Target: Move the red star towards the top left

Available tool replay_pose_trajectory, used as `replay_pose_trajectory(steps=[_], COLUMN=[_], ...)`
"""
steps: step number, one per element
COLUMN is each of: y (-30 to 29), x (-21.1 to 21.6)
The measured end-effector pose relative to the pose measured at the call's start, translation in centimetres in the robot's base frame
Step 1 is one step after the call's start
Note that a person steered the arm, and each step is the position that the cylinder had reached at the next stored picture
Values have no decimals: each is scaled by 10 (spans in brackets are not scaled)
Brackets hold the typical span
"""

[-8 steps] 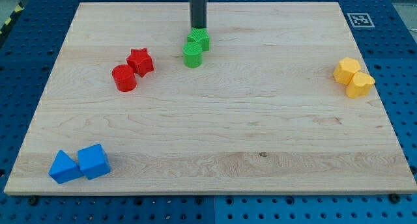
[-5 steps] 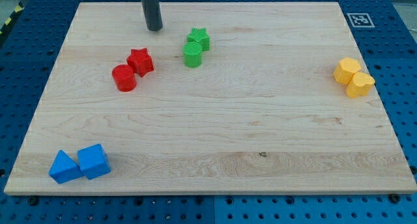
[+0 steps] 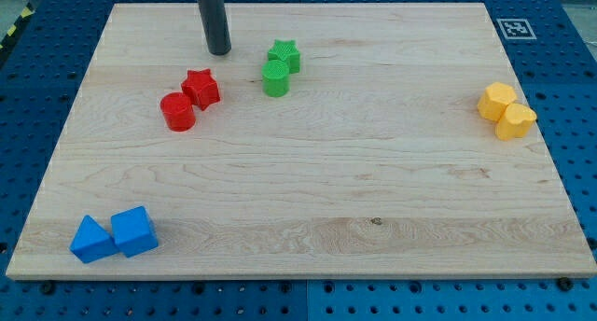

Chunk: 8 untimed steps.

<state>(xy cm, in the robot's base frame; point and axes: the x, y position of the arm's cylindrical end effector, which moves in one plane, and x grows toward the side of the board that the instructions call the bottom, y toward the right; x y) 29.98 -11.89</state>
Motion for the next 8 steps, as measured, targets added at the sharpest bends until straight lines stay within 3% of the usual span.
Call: replay_pose_trajectory(steps=[6, 8], y=[1, 49], x=[37, 60])
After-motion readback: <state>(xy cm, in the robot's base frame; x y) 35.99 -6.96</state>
